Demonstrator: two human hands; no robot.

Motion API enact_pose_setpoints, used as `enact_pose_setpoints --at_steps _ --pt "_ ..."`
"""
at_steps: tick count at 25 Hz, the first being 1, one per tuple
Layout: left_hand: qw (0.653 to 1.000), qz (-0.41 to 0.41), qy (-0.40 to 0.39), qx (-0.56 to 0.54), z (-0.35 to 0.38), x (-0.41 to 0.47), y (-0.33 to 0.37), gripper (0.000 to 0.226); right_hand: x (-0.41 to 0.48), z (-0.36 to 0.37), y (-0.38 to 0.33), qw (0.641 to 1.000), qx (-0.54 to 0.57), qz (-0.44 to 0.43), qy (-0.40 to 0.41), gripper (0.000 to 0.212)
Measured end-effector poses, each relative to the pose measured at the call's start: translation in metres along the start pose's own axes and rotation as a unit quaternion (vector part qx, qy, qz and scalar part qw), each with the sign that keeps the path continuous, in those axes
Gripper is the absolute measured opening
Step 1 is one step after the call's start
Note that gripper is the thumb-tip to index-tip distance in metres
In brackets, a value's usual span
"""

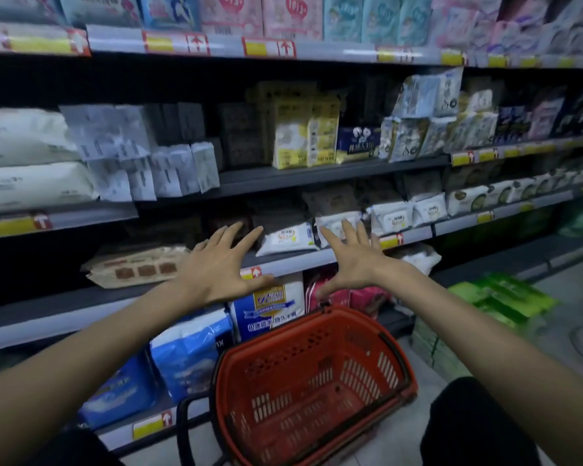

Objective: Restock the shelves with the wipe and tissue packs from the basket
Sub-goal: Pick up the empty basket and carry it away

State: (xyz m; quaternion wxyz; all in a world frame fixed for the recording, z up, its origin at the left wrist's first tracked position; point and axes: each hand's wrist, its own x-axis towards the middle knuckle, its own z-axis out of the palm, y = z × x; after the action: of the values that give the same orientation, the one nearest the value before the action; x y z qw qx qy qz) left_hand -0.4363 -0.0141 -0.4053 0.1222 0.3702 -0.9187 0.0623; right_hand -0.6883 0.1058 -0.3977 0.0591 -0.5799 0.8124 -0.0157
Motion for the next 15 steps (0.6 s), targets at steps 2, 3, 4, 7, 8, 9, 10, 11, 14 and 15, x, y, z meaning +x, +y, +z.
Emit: enact_pose_setpoints --at_steps 2,3,4,7,8,9,10,11,14,15 --pt "1.0 0.002 -0.014 -0.003 0.031 -0.014 0.0 0.105 0.004 0.032 0.005 1.0 -0.008 0.001 -0.013 0.144" --pt "1.0 0.005 -0.024 0.0 0.048 -0.02 -0.001 0.104 0.008 0.049 0.009 1.0 -0.01 0.001 -0.022 0.145" --pt "0.999 0.005 -0.04 -0.003 0.068 -0.026 -0.002 0.104 0.012 0.07 0.012 0.999 -0.008 0.005 -0.039 0.145" --pt "0.994 -0.03 -0.098 -0.027 0.129 -0.044 -0.009 0.103 0.025 0.13 0.029 0.997 -0.013 0.023 -0.076 0.146" --pt "0.991 -0.047 -0.121 -0.04 0.15 -0.05 -0.011 0.103 0.031 0.149 0.036 0.996 -0.012 0.028 -0.089 0.145" --pt "0.985 -0.066 -0.147 -0.054 0.174 -0.058 -0.013 0.102 0.037 0.172 0.044 0.994 -0.011 0.034 -0.106 0.144" --pt "0.979 -0.089 -0.172 -0.062 0.198 -0.066 -0.014 0.101 0.042 0.195 0.052 0.993 -0.016 0.042 -0.112 0.143" --pt "0.973 -0.116 -0.19 -0.065 0.22 -0.075 -0.017 0.1 0.045 0.218 0.061 0.992 -0.023 0.052 -0.112 0.141" --pt "0.966 -0.174 -0.19 -0.027 0.275 -0.099 -0.025 0.104 0.059 0.277 0.09 0.986 -0.044 0.118 -0.114 0.139" --pt "0.965 -0.192 -0.178 -0.021 0.286 -0.102 -0.026 0.102 0.067 0.287 0.1 0.981 -0.046 0.151 -0.113 0.138"
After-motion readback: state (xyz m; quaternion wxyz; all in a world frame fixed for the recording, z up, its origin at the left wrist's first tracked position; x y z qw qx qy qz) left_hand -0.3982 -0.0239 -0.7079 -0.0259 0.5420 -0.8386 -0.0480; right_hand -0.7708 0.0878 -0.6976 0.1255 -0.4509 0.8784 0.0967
